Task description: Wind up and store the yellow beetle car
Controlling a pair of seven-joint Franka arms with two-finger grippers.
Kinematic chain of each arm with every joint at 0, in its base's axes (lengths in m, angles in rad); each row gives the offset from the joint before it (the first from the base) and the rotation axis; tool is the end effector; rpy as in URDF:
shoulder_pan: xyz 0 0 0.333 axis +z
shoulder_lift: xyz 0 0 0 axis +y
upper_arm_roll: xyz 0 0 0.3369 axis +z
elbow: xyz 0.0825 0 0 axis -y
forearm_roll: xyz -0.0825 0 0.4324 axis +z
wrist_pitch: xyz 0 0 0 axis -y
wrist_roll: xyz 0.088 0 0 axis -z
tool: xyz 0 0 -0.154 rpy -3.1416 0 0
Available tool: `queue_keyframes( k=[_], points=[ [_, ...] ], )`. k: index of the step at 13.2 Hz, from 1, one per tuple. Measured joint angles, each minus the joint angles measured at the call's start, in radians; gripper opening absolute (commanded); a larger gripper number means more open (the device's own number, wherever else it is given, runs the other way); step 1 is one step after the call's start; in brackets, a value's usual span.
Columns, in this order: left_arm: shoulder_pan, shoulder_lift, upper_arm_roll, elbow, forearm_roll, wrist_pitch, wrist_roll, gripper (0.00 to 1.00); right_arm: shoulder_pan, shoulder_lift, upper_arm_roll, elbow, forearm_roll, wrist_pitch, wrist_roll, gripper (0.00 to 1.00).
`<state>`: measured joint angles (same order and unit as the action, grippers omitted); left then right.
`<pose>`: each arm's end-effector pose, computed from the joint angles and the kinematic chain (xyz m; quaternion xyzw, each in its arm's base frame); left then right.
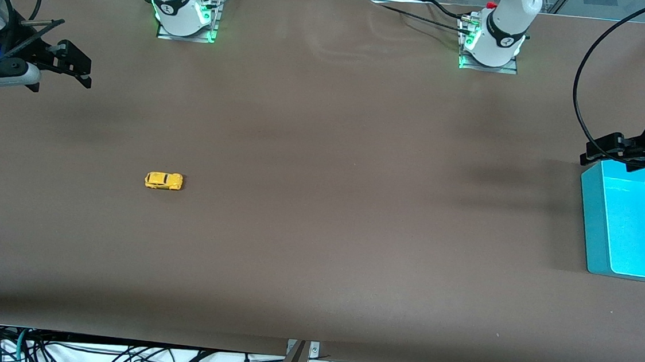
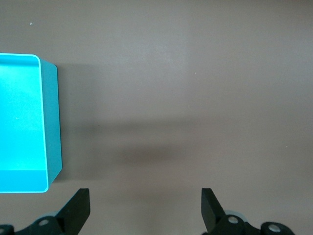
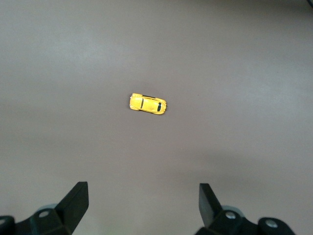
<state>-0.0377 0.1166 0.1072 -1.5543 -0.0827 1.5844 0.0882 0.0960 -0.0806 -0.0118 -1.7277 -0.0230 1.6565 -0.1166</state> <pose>0.6334 0.0284 0.5366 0.9984 -0.0071 -0.0400 0.0383 0.5802 0.0454 0.5716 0.9948 0.1012 0.0045 0.0111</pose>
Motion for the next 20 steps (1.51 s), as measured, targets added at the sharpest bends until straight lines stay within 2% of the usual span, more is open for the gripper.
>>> queue_keyframes(
  k=[20],
  points=[
    [0.0, 0.0, 0.0, 0.0, 0.0, 0.0, 0.0, 1.0, 0.0, 0.005, -0.001, -0.024, -0.014, -0.017, 0.016, 1.0]
  ],
)
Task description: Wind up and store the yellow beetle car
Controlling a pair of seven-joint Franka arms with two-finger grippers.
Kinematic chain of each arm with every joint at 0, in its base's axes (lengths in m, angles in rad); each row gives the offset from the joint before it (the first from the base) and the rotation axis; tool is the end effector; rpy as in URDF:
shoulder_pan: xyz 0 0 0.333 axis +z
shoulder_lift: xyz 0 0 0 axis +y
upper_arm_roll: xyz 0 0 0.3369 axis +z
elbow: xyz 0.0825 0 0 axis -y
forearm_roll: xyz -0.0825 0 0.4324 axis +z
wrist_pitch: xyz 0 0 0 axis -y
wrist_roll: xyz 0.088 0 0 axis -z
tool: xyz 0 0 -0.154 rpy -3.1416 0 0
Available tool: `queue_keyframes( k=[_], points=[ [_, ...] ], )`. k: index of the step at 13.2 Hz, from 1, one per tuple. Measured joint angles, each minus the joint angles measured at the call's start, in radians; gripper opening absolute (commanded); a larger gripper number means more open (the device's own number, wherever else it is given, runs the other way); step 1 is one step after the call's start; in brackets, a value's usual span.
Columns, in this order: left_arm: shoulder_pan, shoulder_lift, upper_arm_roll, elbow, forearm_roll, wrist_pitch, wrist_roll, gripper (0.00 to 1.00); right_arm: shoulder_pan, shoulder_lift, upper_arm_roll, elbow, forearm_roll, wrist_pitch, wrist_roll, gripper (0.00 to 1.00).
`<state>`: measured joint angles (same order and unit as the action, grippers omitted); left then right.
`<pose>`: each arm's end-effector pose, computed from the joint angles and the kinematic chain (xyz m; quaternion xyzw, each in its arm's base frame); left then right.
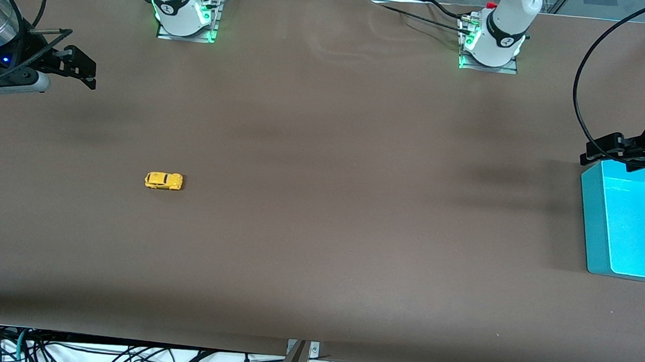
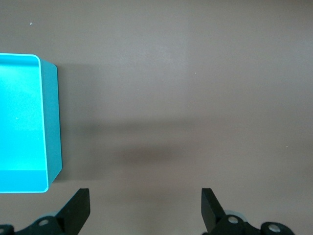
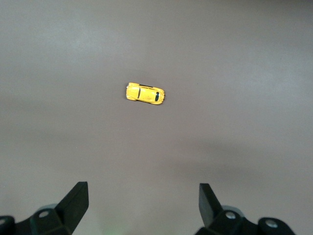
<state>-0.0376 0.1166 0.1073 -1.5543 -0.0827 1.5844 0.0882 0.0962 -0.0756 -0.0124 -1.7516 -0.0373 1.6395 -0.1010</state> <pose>0.6334 0.0286 0.5366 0.9984 -0.0070 -0.0400 0.0383 0.5763 0.0427 0.5548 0.9953 0.0939 -0.0184 0.0180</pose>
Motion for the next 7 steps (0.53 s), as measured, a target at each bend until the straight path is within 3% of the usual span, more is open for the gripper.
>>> queue_keyframes(
  k=[7],
  points=[
    [0.0, 0.0, 0.0, 0.0, 0.0, 0.0, 0.0, 1.0, 0.0, -0.003, 0.0, -0.003, -0.001, -0.016, -0.01, 1.0]
  ],
)
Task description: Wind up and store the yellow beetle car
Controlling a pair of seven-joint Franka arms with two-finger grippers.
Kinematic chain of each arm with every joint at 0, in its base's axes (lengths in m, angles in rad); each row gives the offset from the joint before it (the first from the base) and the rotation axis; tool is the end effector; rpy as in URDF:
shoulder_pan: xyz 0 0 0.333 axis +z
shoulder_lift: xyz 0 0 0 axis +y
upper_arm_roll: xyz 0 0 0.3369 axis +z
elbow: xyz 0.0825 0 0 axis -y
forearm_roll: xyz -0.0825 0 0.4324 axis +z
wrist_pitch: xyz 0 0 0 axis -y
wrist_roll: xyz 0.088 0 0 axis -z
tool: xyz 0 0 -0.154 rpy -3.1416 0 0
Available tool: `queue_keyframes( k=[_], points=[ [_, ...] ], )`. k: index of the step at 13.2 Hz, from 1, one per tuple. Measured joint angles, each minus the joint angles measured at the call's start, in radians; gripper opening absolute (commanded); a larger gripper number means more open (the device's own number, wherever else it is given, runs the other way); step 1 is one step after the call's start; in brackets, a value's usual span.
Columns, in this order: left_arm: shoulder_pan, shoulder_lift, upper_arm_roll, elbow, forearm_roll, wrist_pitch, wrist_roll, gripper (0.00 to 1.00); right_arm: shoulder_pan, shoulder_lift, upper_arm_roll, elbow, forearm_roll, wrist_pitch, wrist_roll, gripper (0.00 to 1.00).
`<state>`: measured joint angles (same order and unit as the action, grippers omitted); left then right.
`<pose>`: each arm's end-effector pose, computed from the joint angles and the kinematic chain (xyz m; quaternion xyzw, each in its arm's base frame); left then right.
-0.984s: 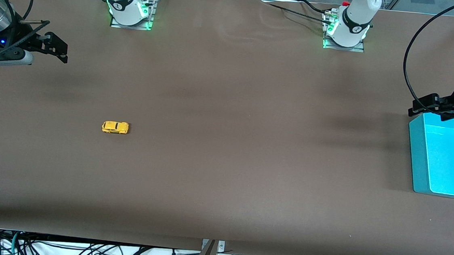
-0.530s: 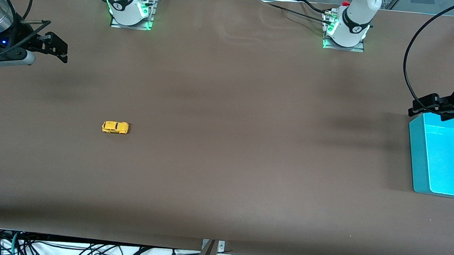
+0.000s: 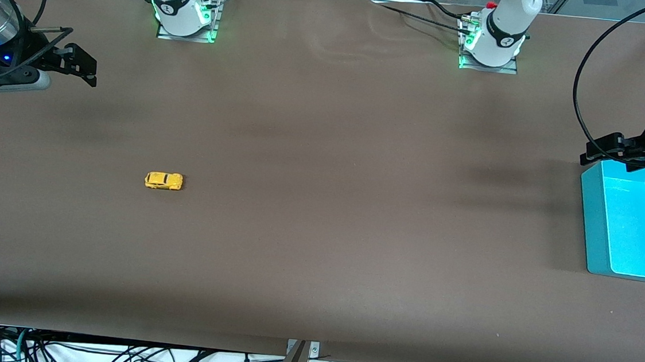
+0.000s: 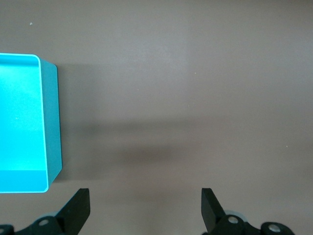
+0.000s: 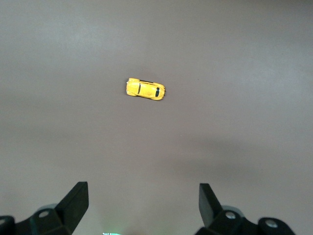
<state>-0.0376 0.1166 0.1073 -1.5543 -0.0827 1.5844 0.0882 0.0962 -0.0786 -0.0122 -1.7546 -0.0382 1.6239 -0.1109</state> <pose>0.6334 0.0286 0.5366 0.9984 -0.0070 -0.0400 0.0383 0.5728 0.0423 0.5537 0.9946 0.0988 -0.0263 0.0182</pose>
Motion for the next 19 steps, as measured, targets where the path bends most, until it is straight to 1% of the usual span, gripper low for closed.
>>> queue_keyframes(
  k=[16, 19],
  points=[
    [0.002, 0.0, 0.003, 0.0, 0.0, 0.0, 0.0, 1.0, 0.0, 0.001, -0.001, -0.014, 0.0, 0.0, -0.022, 1.0],
    [0.007, 0.0, 0.003, 0.0, 0.0, 0.0, 0.0, 1.0, 0.001, 0.003, 0.004, -0.037, 0.001, 0.01, -0.022, 1.0]
  ],
)
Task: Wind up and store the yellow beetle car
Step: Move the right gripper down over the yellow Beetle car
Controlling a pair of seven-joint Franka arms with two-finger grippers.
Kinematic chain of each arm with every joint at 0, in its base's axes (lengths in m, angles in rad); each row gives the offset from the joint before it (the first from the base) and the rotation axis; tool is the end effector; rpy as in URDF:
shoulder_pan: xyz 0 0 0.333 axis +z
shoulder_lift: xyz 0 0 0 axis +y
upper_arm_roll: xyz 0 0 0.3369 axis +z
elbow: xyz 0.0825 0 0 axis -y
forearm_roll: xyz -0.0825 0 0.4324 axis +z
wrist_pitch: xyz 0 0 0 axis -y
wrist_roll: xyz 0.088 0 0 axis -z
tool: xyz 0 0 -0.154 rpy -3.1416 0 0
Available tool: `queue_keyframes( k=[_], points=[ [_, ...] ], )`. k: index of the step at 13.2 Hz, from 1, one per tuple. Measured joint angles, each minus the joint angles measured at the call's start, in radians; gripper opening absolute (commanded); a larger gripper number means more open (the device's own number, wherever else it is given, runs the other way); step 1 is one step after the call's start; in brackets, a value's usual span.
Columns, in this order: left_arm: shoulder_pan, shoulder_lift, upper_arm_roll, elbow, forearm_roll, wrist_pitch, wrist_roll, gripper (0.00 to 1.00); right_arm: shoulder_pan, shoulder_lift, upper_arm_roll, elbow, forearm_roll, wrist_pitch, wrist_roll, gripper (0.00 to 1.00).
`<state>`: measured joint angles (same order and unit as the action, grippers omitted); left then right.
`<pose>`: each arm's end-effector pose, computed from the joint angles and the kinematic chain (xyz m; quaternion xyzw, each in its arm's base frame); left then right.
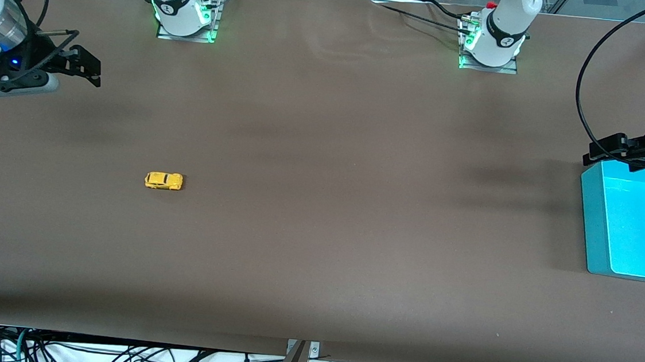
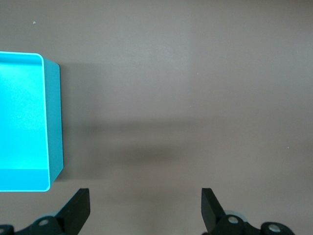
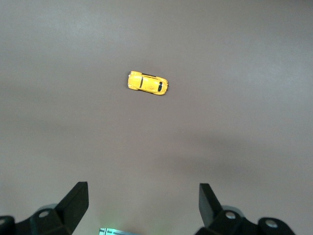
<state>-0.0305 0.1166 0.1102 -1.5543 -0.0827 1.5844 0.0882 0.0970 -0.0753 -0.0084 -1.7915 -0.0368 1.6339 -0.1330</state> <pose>0.6331 0.0348 0.5366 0.9985 -0.0020 -0.0398 0.0383 0.5700 0.0451 0.5335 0.9926 0.1124 -0.0415 0.0171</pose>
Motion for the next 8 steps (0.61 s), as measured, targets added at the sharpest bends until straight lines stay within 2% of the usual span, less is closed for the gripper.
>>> queue_keyframes(
  k=[4, 8],
  points=[
    [0.0, 0.0, 0.0, 0.0, 0.0, 0.0, 0.0, 1.0, 0.002, 0.009, 0.018, -0.047, 0.006, 0.05, -0.001, 1.0],
    [0.0, 0.005, 0.0, 0.0, 0.0, 0.0, 0.0, 1.0, 0.003, 0.056, 0.021, -0.15, 0.082, 0.223, -0.101, 1.0]
  ],
)
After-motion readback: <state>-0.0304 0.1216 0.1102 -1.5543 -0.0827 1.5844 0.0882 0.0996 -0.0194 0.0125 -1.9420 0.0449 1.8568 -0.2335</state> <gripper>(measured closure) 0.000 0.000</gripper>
